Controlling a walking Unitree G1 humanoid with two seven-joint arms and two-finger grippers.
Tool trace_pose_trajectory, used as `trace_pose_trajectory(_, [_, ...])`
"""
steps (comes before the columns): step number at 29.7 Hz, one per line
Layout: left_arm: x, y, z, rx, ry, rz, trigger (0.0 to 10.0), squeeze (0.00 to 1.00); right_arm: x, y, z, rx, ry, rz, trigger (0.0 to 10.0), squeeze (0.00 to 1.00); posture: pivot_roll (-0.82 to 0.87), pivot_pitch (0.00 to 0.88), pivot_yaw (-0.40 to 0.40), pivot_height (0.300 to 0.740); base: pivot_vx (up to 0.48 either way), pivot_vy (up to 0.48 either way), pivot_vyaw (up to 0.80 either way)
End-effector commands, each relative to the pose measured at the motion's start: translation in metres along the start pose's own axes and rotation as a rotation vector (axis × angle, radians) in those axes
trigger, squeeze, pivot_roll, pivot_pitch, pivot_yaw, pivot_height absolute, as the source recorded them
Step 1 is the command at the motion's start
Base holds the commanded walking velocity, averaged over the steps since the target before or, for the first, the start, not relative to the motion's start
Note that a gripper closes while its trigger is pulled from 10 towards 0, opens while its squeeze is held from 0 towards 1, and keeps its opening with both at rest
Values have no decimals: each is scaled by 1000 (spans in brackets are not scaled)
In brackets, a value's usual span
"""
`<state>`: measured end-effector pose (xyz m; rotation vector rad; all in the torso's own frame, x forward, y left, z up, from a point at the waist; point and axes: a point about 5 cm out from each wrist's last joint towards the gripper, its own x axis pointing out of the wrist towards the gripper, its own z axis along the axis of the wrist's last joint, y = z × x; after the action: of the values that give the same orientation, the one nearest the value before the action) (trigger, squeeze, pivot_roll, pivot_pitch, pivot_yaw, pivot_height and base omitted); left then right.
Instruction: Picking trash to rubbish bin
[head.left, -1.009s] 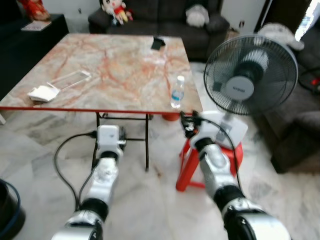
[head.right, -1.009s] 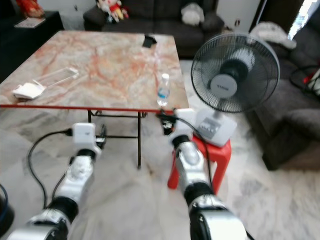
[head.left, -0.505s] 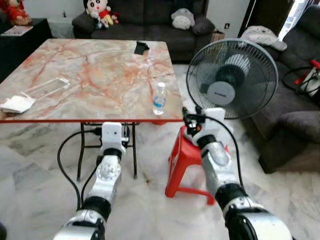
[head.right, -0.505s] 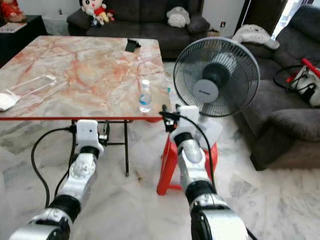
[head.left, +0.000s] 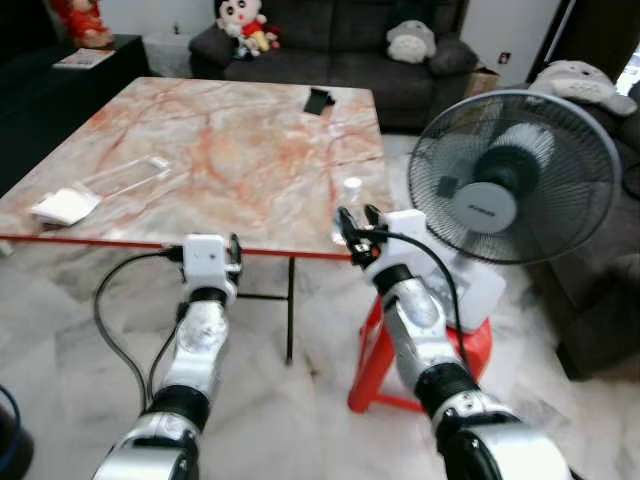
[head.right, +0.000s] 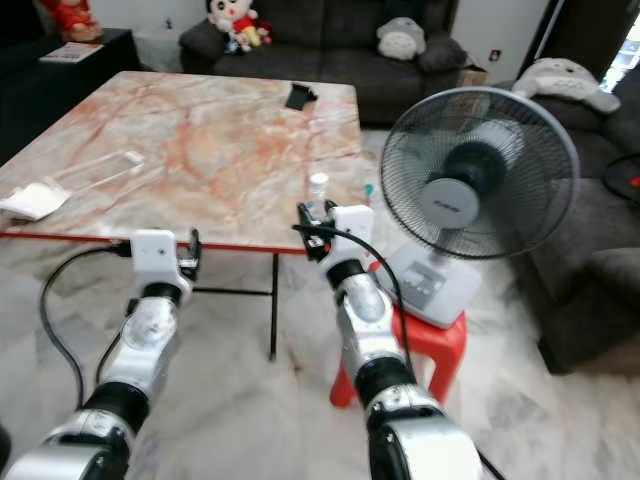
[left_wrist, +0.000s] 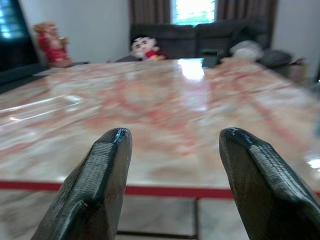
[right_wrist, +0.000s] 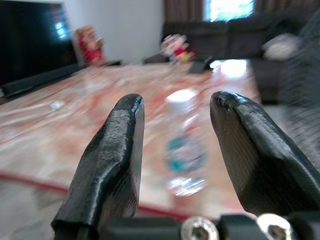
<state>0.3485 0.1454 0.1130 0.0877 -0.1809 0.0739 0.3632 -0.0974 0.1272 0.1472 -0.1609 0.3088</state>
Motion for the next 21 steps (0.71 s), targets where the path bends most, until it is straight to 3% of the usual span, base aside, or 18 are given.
trace_pose_trajectory(1, [5,8,7,17,-21,16,10000,0,6,10,5,11,-18,25,10000,0,31,0,-72,740,326,0,0])
trace_pose_trajectory(21, [6,8,8,16,-27,13,10000,0,6,12,6,-5,-20,30,10000,0,32,0,-69,740,331,0,0])
